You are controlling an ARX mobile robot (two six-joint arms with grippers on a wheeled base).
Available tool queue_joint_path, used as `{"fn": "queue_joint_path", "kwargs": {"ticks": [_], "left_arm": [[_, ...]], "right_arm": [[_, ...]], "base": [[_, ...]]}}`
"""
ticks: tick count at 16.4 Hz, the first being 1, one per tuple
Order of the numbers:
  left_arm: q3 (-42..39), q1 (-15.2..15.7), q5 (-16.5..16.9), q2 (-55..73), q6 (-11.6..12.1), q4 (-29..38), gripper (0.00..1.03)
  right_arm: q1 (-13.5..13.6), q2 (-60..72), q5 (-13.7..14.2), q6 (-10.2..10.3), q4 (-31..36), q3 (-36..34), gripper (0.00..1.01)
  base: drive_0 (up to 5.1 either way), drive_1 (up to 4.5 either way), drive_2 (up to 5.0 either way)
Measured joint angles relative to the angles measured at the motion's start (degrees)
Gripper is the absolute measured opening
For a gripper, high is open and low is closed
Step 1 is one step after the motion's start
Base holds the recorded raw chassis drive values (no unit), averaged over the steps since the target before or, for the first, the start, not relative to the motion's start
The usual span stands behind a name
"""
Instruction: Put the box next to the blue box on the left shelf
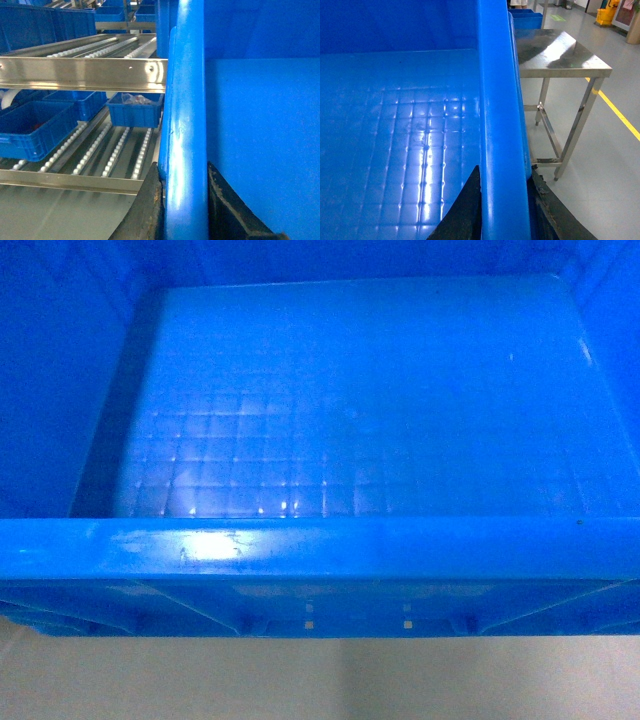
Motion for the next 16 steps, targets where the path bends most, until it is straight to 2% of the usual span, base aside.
{"fn": "queue_joint_path", "kwargs": {"ticks": [11, 16], "left_arm": [[0.0, 0.0, -0.1, 0.0, 0.0, 0.1, 0.15], [0.0, 0.0, -0.1, 0.0, 0.0, -0.2, 0.15]], "right_arm": [[0.0, 0.0, 0.0, 0.0, 0.3, 0.0, 0.17], [0.0, -0.1, 0.0, 0.0, -0.1, 0.0, 0.17]], "base": [[-5.0, 2.39, 2.4], [-4.8, 3.44, 1.5]]}}
